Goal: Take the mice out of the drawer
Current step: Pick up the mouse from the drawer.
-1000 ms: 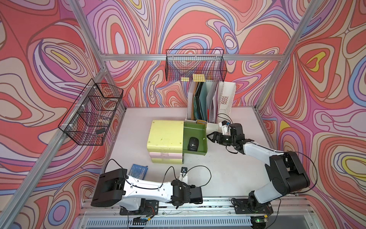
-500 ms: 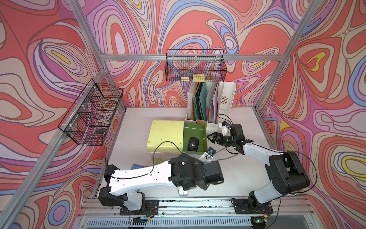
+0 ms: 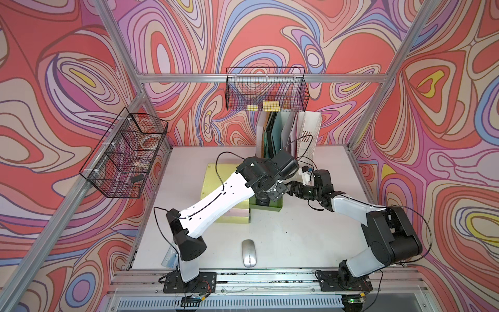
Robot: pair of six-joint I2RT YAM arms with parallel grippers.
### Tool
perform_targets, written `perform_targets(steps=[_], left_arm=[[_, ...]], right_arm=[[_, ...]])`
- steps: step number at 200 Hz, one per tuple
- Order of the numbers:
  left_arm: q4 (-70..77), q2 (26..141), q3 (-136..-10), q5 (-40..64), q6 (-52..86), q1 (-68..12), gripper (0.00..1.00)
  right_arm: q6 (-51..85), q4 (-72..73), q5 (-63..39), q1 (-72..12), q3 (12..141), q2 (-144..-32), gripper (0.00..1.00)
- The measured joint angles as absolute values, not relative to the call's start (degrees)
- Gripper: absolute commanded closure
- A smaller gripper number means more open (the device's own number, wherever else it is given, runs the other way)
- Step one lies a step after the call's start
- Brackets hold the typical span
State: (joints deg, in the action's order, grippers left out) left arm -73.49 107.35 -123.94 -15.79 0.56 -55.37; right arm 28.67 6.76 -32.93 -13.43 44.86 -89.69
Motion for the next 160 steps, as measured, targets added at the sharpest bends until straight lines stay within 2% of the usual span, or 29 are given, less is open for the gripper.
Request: perform_targets(steps=[44, 90, 160], left_arm=[[-77.7, 113.1, -125.3, -12.2, -1.5, -52.3, 0.19], [-79.9, 114.0, -124.6, -7.8, -1.5, -49.3, 0.11], [-81.5, 117.9, -122.7, -3.7, -1.6, -47.3, 0.11]], right_arm=[[28.8, 6.9, -33.1, -13.4, 44.9, -89.8, 0.1], [28.8, 6.9, -33.3, -13.4, 44.9, -89.8, 0.1], [28.8, 6.8, -33.3, -13.4, 44.9, -89.9, 0.1]])
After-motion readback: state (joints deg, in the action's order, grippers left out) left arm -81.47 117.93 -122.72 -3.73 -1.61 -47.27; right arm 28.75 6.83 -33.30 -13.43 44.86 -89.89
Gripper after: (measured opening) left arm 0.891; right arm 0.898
